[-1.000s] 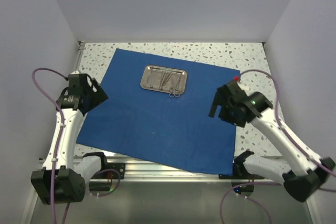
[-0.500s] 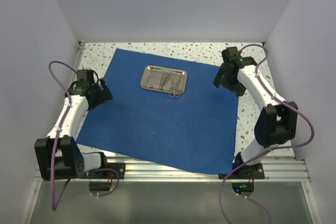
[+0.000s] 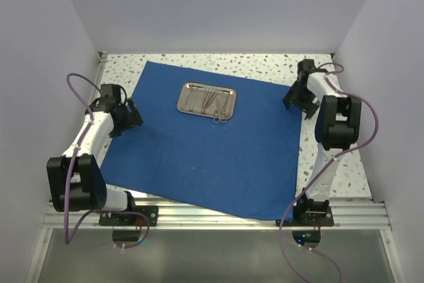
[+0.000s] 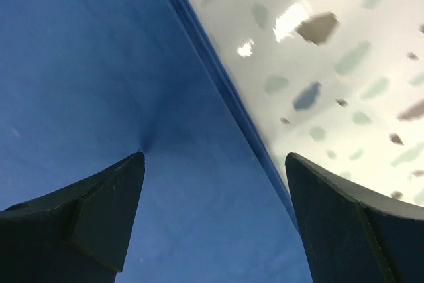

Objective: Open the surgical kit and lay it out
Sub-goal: Open the surgical kit at the center of the board.

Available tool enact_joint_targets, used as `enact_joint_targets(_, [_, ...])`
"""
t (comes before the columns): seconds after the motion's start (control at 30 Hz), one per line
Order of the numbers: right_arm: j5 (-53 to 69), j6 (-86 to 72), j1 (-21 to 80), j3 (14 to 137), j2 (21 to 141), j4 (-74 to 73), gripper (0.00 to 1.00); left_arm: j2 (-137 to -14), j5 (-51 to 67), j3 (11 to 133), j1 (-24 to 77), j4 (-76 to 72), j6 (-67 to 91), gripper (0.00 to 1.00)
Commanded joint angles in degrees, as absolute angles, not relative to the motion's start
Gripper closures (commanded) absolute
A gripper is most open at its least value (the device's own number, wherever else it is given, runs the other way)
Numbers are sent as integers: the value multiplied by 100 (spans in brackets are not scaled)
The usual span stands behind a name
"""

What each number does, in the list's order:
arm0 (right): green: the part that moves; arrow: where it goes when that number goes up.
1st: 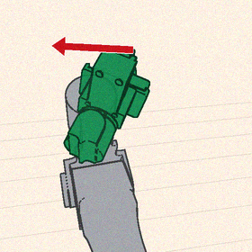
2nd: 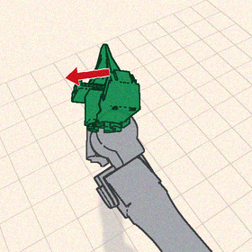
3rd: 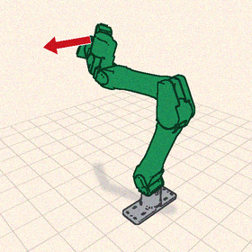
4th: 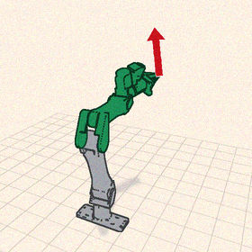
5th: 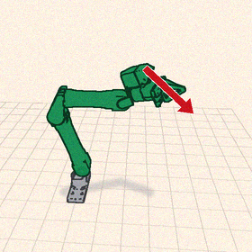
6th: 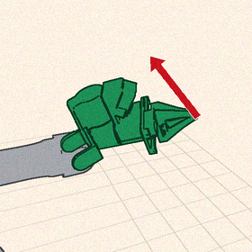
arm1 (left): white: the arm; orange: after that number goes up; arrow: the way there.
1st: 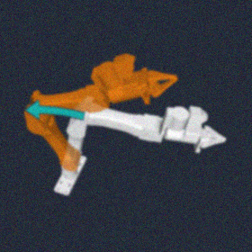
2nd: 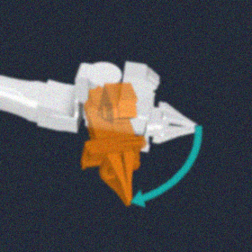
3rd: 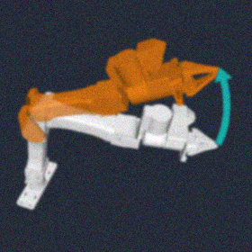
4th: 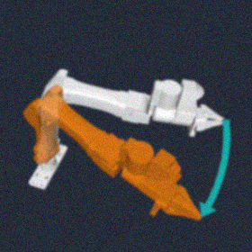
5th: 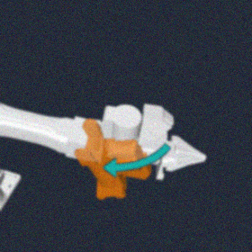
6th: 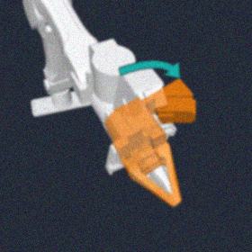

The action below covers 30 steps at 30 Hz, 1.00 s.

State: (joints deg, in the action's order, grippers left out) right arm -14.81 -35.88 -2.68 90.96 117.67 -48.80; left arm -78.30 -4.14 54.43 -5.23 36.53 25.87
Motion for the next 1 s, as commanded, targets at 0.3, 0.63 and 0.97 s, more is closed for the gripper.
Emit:
enact_joint_targets(0.3, [-854, -3700, -255, 9870, 13191, -4342, 57, -8797, -782, 6872, -554, 4025, 2725, 18])
enact_joint_targets(0.63, [202, -4069, -229, 11248, 14263, -4140, 100, -9114, -931, 7110, -545, 4201, 2918, 18])
enact_joint_targets(0.97, [196, -4482, -264, 13835, 15294, -4570, 100, -9641, -1125, 7812, -527, 4315, 2997, 18])
